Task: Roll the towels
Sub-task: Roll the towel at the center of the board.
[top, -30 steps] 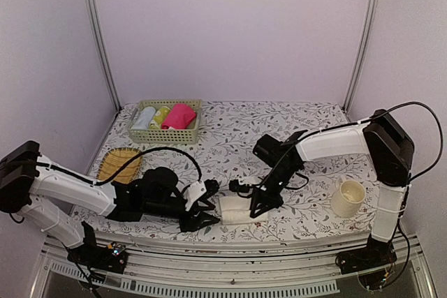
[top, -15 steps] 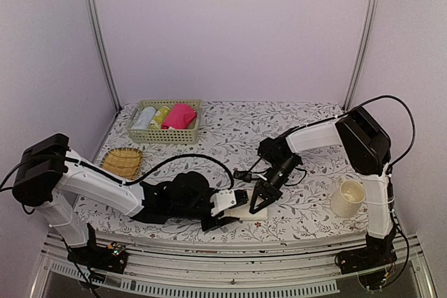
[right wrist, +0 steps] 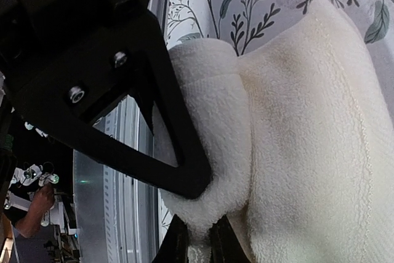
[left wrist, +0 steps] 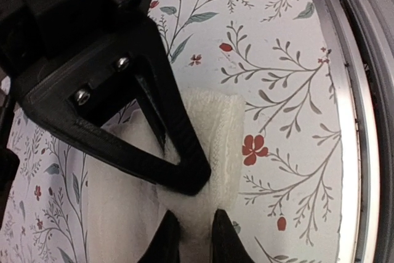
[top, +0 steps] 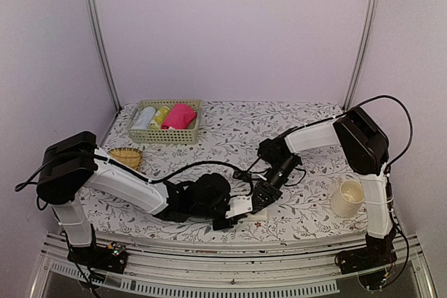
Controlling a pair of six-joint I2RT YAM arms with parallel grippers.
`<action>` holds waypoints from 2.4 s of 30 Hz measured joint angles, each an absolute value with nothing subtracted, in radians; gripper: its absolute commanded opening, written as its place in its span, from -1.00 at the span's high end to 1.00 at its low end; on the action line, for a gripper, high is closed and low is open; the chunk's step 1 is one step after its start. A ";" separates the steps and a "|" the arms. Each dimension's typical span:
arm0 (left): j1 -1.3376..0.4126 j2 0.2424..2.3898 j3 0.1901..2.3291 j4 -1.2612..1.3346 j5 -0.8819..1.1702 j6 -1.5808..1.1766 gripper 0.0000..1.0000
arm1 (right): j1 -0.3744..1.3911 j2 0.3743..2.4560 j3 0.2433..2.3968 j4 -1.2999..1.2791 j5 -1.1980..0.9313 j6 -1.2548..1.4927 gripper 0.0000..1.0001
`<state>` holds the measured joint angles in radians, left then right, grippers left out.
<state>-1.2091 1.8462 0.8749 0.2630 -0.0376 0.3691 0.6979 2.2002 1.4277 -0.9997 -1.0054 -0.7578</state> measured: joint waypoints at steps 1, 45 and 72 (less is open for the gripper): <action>-1.209 1.846 0.879 0.257 -0.037 0.366 0.83 | 0.698 2.200 1.428 -1.003 -1.005 -0.760 0.48; -0.863 2.188 1.299 -0.064 0.908 -0.170 0.52 | 0.892 1.646 0.876 -0.289 -0.284 -0.793 0.57; -1.150 1.575 0.679 0.300 0.072 0.129 -0.10 | 0.665 2.119 1.374 -0.796 -0.904 -0.739 0.87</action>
<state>-1.1503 1.5753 0.6788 0.3004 0.0715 0.1291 0.6655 2.1193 1.3739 -0.7963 -0.9043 -0.7391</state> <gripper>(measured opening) 0.538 0.134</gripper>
